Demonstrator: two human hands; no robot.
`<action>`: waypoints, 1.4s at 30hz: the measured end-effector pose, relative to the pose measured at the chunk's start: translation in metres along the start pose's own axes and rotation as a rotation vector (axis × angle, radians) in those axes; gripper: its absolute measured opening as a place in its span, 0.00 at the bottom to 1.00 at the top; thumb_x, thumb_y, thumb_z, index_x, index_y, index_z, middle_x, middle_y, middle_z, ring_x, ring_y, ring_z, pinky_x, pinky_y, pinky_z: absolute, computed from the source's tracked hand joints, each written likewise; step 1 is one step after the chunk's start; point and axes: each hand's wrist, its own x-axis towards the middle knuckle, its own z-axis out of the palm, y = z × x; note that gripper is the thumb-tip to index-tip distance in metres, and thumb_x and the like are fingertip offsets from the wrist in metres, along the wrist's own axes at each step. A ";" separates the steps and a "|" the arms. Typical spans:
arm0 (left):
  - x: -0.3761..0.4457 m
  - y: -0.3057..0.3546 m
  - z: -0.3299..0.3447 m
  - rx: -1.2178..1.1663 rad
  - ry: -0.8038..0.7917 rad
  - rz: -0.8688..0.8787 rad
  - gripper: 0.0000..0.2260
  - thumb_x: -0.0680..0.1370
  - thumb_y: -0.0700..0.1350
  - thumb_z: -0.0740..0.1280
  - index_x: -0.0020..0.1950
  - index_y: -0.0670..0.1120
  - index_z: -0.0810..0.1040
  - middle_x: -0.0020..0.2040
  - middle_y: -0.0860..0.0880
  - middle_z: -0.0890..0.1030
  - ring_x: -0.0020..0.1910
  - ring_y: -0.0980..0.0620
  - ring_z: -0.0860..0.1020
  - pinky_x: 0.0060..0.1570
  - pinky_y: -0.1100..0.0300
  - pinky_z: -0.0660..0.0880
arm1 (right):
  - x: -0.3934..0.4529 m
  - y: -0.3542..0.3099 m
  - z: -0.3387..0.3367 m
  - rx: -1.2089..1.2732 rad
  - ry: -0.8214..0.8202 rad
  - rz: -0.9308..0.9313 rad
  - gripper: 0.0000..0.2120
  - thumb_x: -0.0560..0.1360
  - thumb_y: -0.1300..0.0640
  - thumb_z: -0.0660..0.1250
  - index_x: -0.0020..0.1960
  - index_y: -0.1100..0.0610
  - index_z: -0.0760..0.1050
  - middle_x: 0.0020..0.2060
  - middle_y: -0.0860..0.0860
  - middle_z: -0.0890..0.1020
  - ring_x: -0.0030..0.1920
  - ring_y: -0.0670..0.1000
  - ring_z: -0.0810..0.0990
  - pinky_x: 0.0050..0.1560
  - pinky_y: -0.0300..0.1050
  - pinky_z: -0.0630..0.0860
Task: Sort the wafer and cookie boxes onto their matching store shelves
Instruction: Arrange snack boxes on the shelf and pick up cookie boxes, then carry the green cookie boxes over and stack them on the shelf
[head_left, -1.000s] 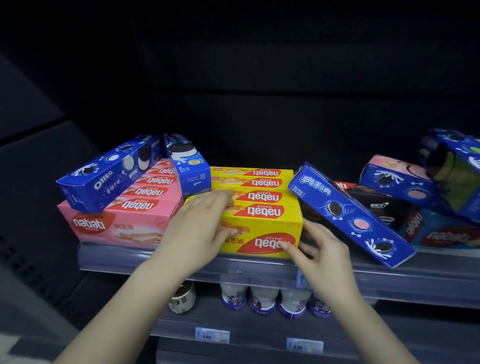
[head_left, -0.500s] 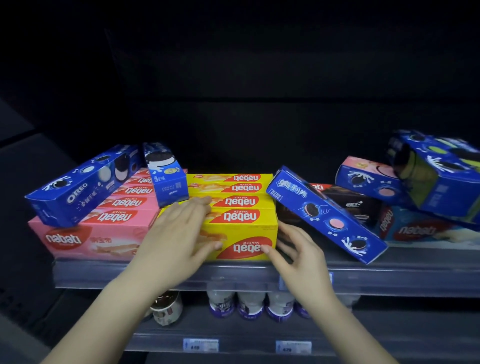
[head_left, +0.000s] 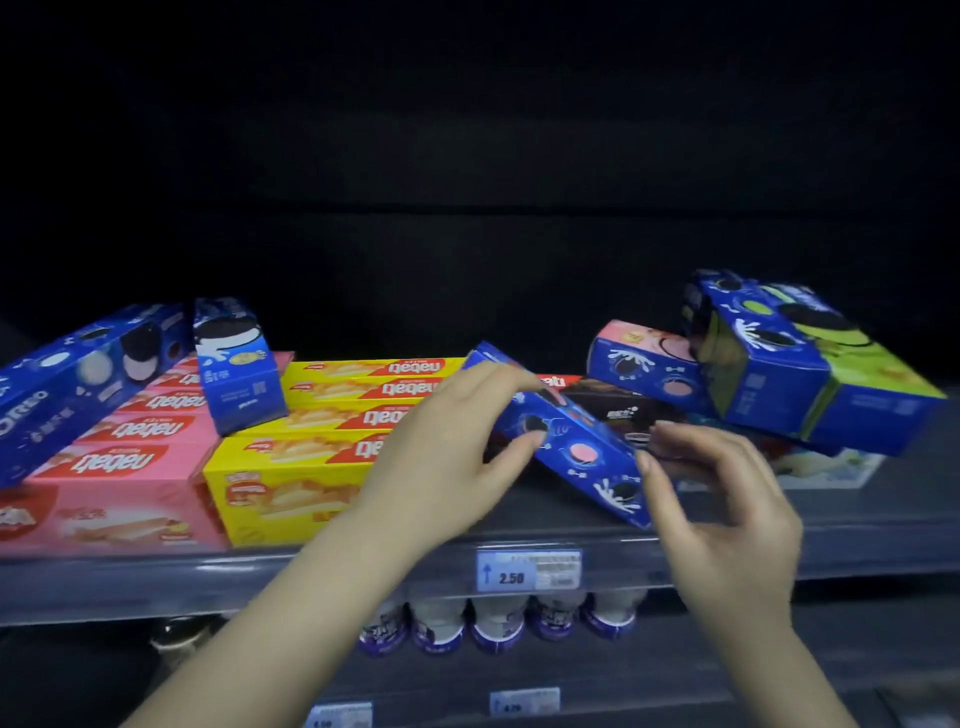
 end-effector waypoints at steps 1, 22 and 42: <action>0.006 0.008 0.006 -0.034 0.002 0.017 0.14 0.76 0.50 0.67 0.61 0.52 0.74 0.58 0.57 0.77 0.58 0.57 0.75 0.56 0.60 0.72 | 0.002 0.002 -0.008 -0.041 0.038 -0.036 0.09 0.72 0.64 0.73 0.52 0.62 0.79 0.47 0.54 0.81 0.47 0.53 0.82 0.49 0.43 0.79; 0.083 0.111 0.096 -0.381 0.117 0.105 0.22 0.73 0.46 0.72 0.66 0.47 0.73 0.72 0.53 0.68 0.71 0.62 0.63 0.66 0.73 0.60 | 0.044 0.047 -0.091 -0.029 0.133 0.163 0.28 0.70 0.53 0.75 0.68 0.54 0.71 0.67 0.52 0.70 0.70 0.49 0.69 0.62 0.49 0.75; 0.064 0.127 0.098 -0.957 0.229 0.015 0.18 0.69 0.49 0.72 0.58 0.56 0.75 0.73 0.55 0.67 0.68 0.61 0.71 0.51 0.53 0.80 | 0.038 0.029 -0.112 0.331 0.212 0.128 0.25 0.67 0.66 0.74 0.59 0.53 0.69 0.69 0.59 0.69 0.67 0.54 0.74 0.54 0.40 0.78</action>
